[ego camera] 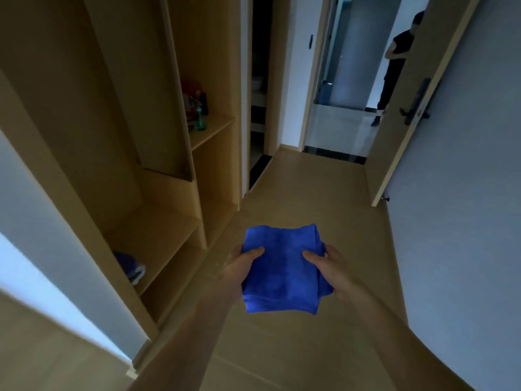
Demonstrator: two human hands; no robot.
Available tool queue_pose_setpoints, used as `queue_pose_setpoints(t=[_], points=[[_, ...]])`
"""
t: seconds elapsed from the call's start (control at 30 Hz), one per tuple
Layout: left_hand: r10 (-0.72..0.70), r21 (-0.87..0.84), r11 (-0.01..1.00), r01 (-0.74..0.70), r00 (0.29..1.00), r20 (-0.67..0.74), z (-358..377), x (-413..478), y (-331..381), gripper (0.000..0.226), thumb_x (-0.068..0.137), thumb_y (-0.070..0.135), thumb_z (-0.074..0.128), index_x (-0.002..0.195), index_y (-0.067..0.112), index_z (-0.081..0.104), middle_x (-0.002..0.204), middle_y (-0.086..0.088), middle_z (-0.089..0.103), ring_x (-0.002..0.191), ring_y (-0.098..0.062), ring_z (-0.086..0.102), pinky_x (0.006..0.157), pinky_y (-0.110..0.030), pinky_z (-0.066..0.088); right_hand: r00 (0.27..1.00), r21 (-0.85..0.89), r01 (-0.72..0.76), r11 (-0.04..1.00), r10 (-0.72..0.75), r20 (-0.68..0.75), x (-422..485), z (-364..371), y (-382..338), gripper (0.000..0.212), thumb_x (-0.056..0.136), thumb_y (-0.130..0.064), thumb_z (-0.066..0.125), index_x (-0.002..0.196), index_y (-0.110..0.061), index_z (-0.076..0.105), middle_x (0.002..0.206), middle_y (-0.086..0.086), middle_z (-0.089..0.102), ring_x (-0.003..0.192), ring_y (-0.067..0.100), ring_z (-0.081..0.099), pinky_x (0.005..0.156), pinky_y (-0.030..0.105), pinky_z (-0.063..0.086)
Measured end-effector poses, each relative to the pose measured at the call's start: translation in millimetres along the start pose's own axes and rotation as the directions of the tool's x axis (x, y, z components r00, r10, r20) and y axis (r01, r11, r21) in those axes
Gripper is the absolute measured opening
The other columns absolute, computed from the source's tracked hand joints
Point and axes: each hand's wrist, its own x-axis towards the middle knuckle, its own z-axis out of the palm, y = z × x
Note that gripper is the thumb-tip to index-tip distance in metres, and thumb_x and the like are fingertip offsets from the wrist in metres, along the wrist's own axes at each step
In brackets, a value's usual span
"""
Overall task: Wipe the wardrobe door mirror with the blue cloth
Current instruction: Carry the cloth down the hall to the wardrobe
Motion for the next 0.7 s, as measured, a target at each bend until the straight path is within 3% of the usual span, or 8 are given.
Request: queue_pose_setpoints(t=[0.1, 0.17, 0.23, 0.33, 0.47, 0.7], points=[[0.001, 0.002, 1.000, -0.001, 0.994, -0.107, -7.6, 36.1, 11.1, 0.012, 0.090, 0.047, 0.070, 0.094, 0.039, 0.061, 0.097, 0.012, 0.064, 0.097, -0.016, 0.061, 0.093, -0.037, 0.053, 0.995, -0.020, 0.026, 0.999, -0.024, 0.098, 49.6, 13.5, -9.6, 0.004, 0.095, -0.022, 0.067, 0.097, -0.025, 0.065, 0.084, -0.009, 0.078, 0.075, 0.006, 0.074, 0.065, 0.023, 0.052], [0.015, 0.007, 1.000, -0.014, 0.988, -0.157, -8.0, 63.4, 21.6, 0.026, 0.089, 0.047, 0.071, 0.112, 0.035, 0.065, 0.107, 0.007, 0.067, 0.111, -0.024, 0.061, 0.106, -0.045, 0.048, 0.986, -0.031, 0.055, 0.998, -0.049, 0.161, 86.2, 19.7, -18.3, 0.004, 0.096, -0.020, 0.065, 0.095, -0.024, 0.066, 0.080, -0.012, 0.077, 0.073, 0.003, 0.073, 0.064, 0.022, 0.052], [0.016, -0.032, 0.999, -0.022, 0.982, -0.187, -2.6, 85.2, 36.6, 0.029, 0.090, 0.044, 0.072, 0.115, 0.031, 0.064, 0.106, 0.005, 0.068, 0.108, -0.024, 0.063, 0.101, -0.043, 0.049, 0.974, -0.038, 0.080, 0.996, -0.070, 0.218, 121.6, 21.8, -30.6, 0.006, 0.096, -0.019, 0.065, 0.093, -0.025, 0.066, 0.080, -0.012, 0.077, 0.073, 0.001, 0.073, 0.062, 0.019, 0.052], [0.016, -0.068, 0.997, -0.037, 0.958, -0.286, 6.7, 113.7, 61.2, 0.010, 0.092, 0.041, 0.070, 0.097, 0.036, 0.063, 0.100, 0.007, 0.067, 0.094, -0.016, 0.063, 0.094, -0.039, 0.049, 0.950, -0.017, 0.084, 0.996, -0.075, 0.305, 174.3, 19.7, -51.8, 0.006, 0.096, -0.022, 0.065, 0.096, -0.027, 0.067, 0.087, -0.014, 0.077, 0.076, -0.001, 0.073, 0.060, 0.015, 0.052], [0.049, -0.186, 0.976, -0.111, 0.949, -0.311, 17.3, 139.7, 85.6, 0.019, 0.089, 0.026, 0.074, 0.108, 0.025, 0.073, 0.102, 0.001, 0.080, 0.096, -0.019, 0.075, 0.073, -0.033, 0.060, 0.926, -0.001, 0.081, 0.997, -0.075, 0.370, 230.1, 20.5, -79.8, 0.006, 0.094, -0.027, 0.067, 0.098, -0.031, 0.065, 0.088, -0.019, 0.076, 0.075, -0.004, 0.072, 0.062, 0.018, 0.051], [0.030, -0.208, 0.971, -0.120, 0.920, -0.390, 9.4, 188.0, 121.0, 0.025, 0.087, 0.028, 0.076, 0.111, 0.025, 0.071, 0.100, 0.002, 0.080, 0.096, -0.022, 0.075, 0.079, -0.038, 0.061, 0.887, -0.031, 0.095, 0.995, -0.070, 0.457, 304.6, 45.9, -104.0, 0.007, 0.095, -0.023, 0.067, 0.102, -0.024, 0.067, 0.089, -0.012, 0.078, 0.079, 0.003, 0.074, 0.066, 0.022, 0.052]])
